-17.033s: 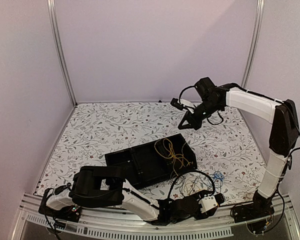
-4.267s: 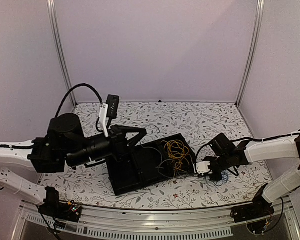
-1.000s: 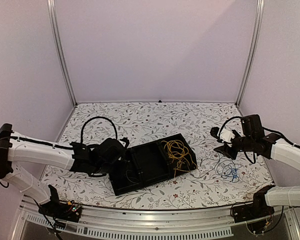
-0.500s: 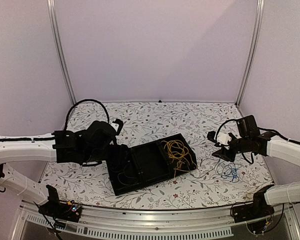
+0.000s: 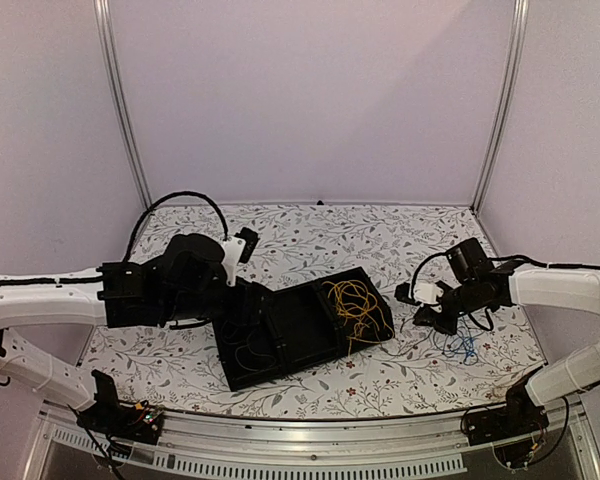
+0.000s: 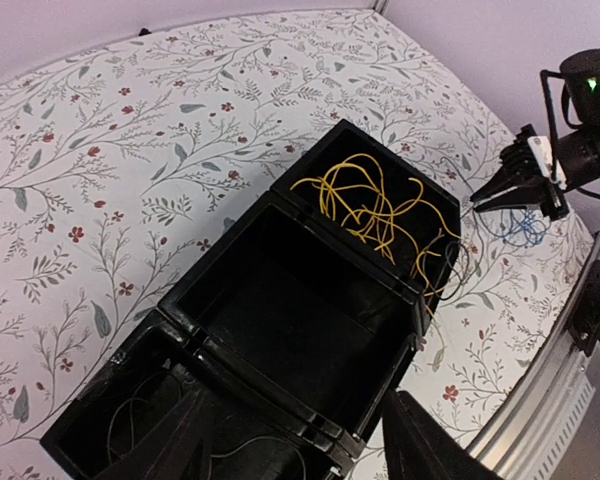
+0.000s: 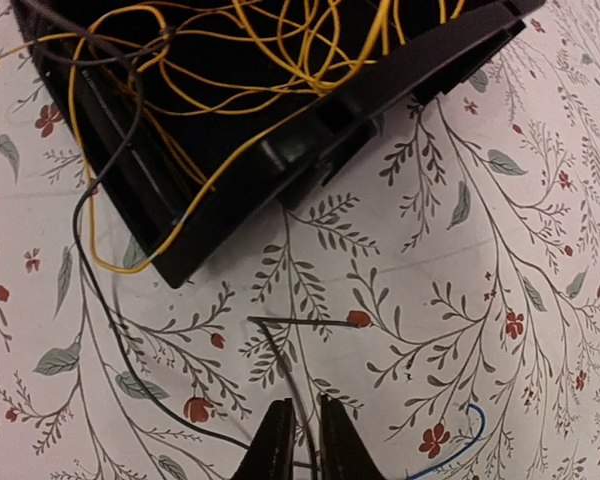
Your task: Untangle the cables
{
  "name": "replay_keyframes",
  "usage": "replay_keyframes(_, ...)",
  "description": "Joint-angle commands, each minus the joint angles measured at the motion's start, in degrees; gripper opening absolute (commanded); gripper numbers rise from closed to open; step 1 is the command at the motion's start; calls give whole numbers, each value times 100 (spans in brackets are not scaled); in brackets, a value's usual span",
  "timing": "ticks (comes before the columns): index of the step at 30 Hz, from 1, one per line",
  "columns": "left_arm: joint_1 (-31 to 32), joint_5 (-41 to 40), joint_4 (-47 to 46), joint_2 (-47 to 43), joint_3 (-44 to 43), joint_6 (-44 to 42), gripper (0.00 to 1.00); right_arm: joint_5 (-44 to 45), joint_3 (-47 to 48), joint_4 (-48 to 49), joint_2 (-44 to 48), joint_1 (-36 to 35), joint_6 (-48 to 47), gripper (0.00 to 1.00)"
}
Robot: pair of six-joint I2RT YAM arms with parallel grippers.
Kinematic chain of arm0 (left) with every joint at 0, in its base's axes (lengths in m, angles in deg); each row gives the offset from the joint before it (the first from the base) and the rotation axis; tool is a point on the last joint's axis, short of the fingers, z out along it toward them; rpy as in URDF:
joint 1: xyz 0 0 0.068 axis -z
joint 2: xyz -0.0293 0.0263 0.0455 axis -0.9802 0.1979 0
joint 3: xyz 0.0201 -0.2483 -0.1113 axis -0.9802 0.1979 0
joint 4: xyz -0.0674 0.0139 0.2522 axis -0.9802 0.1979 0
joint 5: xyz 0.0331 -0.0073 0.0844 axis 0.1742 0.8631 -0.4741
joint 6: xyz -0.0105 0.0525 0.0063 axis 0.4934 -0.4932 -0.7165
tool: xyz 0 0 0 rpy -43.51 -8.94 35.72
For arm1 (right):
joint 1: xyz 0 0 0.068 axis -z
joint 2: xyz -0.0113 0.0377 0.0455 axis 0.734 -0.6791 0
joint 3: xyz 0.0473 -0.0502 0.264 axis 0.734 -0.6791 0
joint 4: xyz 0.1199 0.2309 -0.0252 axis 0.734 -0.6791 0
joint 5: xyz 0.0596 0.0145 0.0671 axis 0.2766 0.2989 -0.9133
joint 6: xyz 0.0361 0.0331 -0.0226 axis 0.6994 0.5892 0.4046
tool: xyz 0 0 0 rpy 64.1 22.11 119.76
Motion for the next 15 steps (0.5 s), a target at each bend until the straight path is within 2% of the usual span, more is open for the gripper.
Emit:
replay_keyframes(1, 178, 465, -753, 530, -238, -568, 59, 111, 214, 110, 149, -80, 48, 3)
replay_keyframes(2, 219, 534, -849, 682, -320, -675, 59, 102, 223, 58, 275, -78, 48, 0)
replay_keyframes(7, 406, 970, -1257, 1631, -846, -1107, 59, -287, 499, -551, 1182, -78, -22, 0)
replay_keyframes(15, 770, 1298, -1760, 2707, -1638, -1451, 60, -1325, 1571, -1733, 2038, -79, 54, 0)
